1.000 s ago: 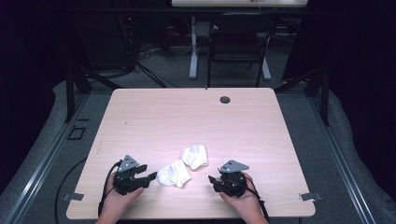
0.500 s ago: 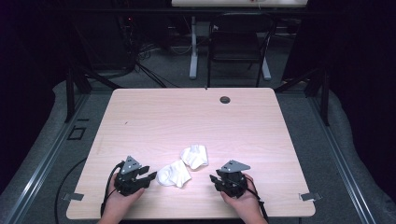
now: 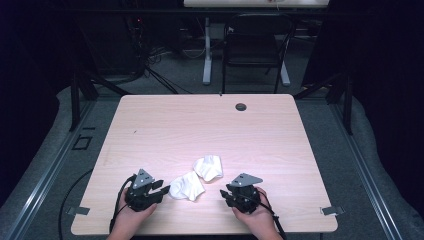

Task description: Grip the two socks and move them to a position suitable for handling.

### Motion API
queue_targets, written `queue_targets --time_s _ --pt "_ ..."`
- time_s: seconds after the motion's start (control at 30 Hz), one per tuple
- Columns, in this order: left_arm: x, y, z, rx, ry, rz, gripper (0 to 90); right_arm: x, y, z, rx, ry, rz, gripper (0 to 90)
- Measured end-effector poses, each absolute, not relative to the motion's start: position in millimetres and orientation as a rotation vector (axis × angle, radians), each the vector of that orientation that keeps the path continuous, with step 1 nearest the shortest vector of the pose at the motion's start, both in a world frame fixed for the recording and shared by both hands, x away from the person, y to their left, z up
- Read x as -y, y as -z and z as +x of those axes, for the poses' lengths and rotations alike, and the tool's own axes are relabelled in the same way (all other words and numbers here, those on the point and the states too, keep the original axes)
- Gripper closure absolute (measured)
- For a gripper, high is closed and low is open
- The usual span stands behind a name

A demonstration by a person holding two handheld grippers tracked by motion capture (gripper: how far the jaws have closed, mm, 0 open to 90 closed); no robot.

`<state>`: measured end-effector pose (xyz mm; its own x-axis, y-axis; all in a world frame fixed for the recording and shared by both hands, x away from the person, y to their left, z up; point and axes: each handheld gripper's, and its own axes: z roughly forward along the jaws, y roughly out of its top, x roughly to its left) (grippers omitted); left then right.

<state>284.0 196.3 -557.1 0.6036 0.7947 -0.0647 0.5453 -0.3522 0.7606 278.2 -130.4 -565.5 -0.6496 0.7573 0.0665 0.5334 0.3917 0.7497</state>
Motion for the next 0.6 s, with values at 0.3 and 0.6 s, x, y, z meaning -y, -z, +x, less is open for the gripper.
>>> queue_targets --time_s 0.3,0.6 --pt "-186 560 283 -1.034 -0.373 2.074 68.8 125 567 278 -2.373 -1.114 1.122 72.7" --pt "-178 566 287 -1.049 -0.344 2.102 85.3 114 563 282 -2.409 -1.097 1.121 90.0"
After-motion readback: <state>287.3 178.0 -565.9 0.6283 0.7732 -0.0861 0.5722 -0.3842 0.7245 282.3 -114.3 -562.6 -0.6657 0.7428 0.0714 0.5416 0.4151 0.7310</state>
